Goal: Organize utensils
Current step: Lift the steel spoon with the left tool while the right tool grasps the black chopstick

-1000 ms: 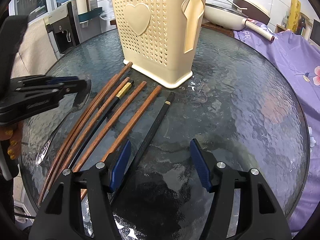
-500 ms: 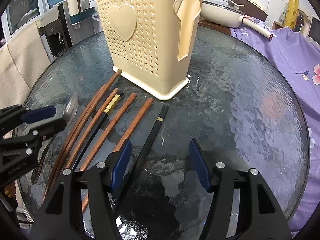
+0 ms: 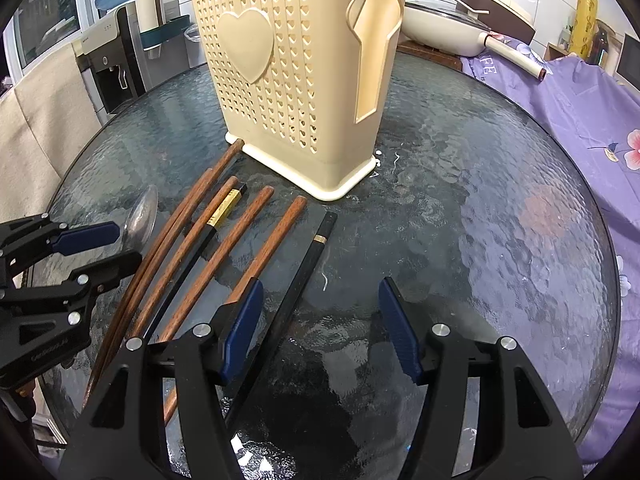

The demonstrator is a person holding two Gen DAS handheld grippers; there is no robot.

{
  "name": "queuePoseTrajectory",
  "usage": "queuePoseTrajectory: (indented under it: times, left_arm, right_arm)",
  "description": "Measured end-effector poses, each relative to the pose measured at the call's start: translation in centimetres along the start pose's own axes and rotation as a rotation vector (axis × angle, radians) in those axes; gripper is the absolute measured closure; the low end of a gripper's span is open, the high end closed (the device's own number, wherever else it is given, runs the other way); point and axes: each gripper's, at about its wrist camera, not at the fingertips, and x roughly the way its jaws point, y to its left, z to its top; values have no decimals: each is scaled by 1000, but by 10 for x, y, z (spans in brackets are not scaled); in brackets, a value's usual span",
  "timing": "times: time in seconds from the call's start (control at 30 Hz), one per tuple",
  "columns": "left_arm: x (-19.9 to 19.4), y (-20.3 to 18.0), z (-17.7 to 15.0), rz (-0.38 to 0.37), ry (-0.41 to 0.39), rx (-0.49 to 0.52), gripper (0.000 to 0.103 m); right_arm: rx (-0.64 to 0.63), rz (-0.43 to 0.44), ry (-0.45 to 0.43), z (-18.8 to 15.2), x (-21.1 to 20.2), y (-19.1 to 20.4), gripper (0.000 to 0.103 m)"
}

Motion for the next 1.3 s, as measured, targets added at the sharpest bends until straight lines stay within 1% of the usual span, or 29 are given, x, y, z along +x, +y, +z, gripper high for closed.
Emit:
queuePoseTrajectory:
  times: [0.27,0.4,0.57,0.6,0.7,0.77,1.03,1.2,1.23,1.3]
  left_arm:
    - [10,-3,13,20,-1,-8,67]
    - [13,-2,16,29,4,-17,67]
    - [16,0,22,33,13,-28,66]
    - [17,-1,22,37,12,-23,66]
    - [17,0,22,46,11,-24,59]
    - [16,2,21,47,11,-24,49]
    - [18,3,21,47,8,-18,49]
    - [22,1,28,51,7,-16,52]
    - [23,2,28,49,6,-16,53]
    - [24,3,30,42,8,-22,56]
  right_arm:
    - [12,-12,9,5,3,2,43]
    - [19,-19,12,9,5,4,48]
    - [20,-20,11,13,7,6,51]
    - [19,-20,11,13,7,6,52]
    - [17,-17,11,14,7,7,52]
    - [14,-17,11,12,6,7,52]
    - [10,-15,15,11,6,6,52]
    - [14,-17,16,11,6,7,53]
    - [14,-17,16,12,6,7,54]
    - [12,-18,15,14,7,8,65]
